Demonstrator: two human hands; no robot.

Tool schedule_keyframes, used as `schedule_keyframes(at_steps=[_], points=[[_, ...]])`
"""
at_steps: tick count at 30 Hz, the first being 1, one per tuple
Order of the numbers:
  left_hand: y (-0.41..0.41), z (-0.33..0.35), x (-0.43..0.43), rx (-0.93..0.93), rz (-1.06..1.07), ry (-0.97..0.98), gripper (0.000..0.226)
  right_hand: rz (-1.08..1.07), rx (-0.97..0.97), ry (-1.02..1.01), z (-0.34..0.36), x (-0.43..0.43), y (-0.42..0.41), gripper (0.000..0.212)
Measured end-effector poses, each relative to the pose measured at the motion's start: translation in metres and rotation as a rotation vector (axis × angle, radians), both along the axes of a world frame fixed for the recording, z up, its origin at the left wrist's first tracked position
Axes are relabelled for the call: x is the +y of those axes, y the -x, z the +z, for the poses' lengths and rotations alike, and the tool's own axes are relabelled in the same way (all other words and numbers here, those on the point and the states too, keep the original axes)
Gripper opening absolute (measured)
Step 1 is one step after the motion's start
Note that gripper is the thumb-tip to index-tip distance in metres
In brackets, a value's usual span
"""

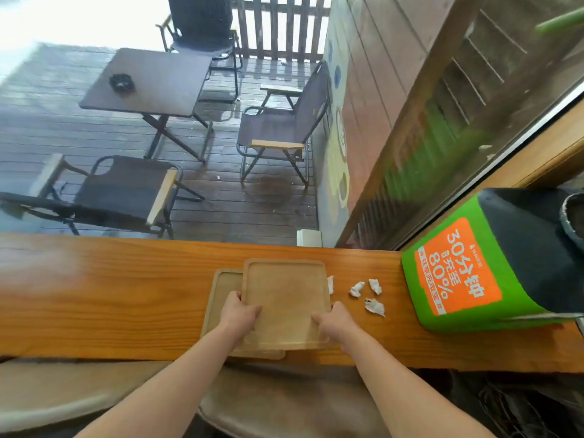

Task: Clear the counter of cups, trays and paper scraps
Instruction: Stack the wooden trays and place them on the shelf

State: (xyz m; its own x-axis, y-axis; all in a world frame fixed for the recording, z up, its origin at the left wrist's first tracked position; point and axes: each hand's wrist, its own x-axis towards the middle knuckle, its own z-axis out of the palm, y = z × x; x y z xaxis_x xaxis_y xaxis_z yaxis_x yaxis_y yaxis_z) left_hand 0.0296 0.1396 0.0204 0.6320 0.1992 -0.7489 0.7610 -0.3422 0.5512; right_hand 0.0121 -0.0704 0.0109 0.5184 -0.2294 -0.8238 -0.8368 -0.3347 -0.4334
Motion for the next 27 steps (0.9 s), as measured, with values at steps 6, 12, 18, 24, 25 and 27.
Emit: schedule_keyframes(at_steps=[6, 12, 18, 24, 25, 27], points=[[0.006, -0.009, 0.047, -0.013, -0.029, -0.023, 0.043, 0.117, 0.026, 0.018, -0.004, 0.038, 0.000, 0.053], [0.004, -0.014, 0.071, -0.017, -0.047, -0.036, 0.041, 0.182, 0.051, 0.054, -0.008, 0.059, -0.001, 0.049], [-0.004, -0.028, 0.088, -0.034, -0.162, -0.094, 0.039, 0.195, 0.082, 0.084, -0.016, 0.070, -0.010, 0.045], [-0.003, -0.041, 0.098, -0.029, -0.168, -0.129, 0.033, 0.218, 0.107, 0.080, -0.029, 0.084, -0.009, 0.043], [-0.002, -0.041, 0.098, -0.043, -0.178, -0.149, 0.031, 0.210, 0.108, 0.077, -0.030, 0.086, -0.008, 0.042], [-0.001, -0.041, 0.096, -0.071, -0.218, -0.199, 0.029, 0.190, 0.101, 0.085, -0.031, 0.090, -0.006, 0.042]])
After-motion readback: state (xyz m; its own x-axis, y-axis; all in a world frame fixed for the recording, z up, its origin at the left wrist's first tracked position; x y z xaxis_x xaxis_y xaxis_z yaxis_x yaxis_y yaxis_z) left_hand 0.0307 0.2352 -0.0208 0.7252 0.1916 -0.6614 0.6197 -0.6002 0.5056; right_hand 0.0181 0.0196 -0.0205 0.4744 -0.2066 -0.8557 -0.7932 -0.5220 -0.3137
